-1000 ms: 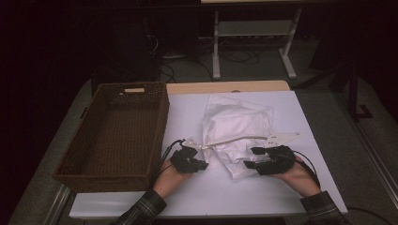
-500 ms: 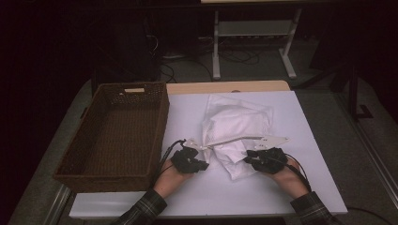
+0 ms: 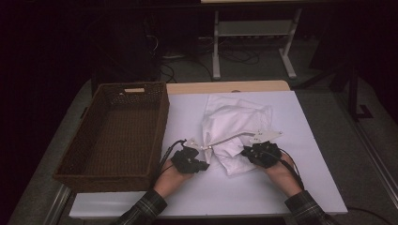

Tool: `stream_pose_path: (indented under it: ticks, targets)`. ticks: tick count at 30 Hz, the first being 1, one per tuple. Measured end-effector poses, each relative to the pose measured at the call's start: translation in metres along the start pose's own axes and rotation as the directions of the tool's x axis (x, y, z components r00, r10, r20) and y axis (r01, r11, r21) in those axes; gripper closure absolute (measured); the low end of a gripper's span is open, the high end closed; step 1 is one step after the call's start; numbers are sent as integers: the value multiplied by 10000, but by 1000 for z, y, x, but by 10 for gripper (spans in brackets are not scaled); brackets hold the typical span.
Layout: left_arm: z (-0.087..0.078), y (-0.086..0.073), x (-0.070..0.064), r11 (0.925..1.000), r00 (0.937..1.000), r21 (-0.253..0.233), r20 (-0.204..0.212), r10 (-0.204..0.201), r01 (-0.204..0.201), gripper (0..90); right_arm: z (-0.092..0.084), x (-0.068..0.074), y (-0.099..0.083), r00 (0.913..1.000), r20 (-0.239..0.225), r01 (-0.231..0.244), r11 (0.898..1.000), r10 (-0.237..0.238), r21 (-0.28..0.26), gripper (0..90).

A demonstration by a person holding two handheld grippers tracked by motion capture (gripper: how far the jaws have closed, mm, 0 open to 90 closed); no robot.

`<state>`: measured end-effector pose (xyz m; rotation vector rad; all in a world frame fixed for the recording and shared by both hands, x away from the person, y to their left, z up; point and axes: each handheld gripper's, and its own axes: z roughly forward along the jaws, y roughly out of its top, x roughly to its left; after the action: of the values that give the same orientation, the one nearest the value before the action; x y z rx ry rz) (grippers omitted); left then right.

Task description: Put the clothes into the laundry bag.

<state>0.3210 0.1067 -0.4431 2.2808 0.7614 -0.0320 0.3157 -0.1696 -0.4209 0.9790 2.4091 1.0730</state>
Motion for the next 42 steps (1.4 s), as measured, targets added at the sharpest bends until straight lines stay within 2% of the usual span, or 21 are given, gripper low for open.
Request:
stream_pose_path:
  ticks: [1, 2, 12, 16, 18, 32, 33, 34, 36, 40, 41, 42]
  targets:
    - [0, 0, 0, 10000, 10000, -12, 12, -18, 18, 884, 0, 0, 0, 10000, 0, 0, 10000, 0, 0, 827]
    - [-1, 0, 0, 10000, 10000, -18, 13, -14, 14, 884, 3, -4, 4, 9998, 29, -209, 9998, 209, -35, 828]
    - [-2, 1, -1, 10000, 9999, -28, 64, 93, -92, 888, 11, -13, 14, 9972, 313, -673, 9975, 679, -221, 832]
    - [-2, 1, -1, 9999, 9999, -24, 71, 100, -100, 888, 17, -18, 18, 9965, 480, -680, 9974, 691, -238, 834]
    - [-2, 1, -1, 9999, 9999, -48, 69, 104, -103, 888, 21, -22, 22, 9952, 746, -608, 9976, 631, -321, 834]
    - [-1, 1, 0, 10000, 10000, -74, 91, 19, -19, 887, 33, -34, 27, 9928, 840, -811, 9951, 857, -570, 831]
    - [-1, 1, 0, 9999, 10000, -113, 93, -23, 24, 885, 29, -35, 26, 9945, 586, -835, 9951, 865, -526, 790]
    - [-1, 1, 0, 9999, 10000, -113, 93, -23, 24, 885, 29, -35, 26, 9945, 586, -835, 9951, 865, -526, 790]
    - [-1, 1, 1, 9999, 9999, -134, 99, 31, -29, 884, 19, -35, 24, 9968, 78, -786, 9955, 792, -538, 680]
    - [-2, 0, 2, 9998, 9999, -173, 101, 24, -22, 883, 14, -34, 24, 9976, -63, -698, 9964, 696, -481, 629]
    - [-2, 0, 2, 9998, 9999, -173, 101, 24, -22, 883, 3, -31, 23, 9985, -226, -504, 9975, 494, -500, 629]
    - [-2, 0, 1, 9998, 9999, -183, 98, 24, -22, 883, 3, -31, 23, 9985, -226, -504, 9975, 494, -500, 558]
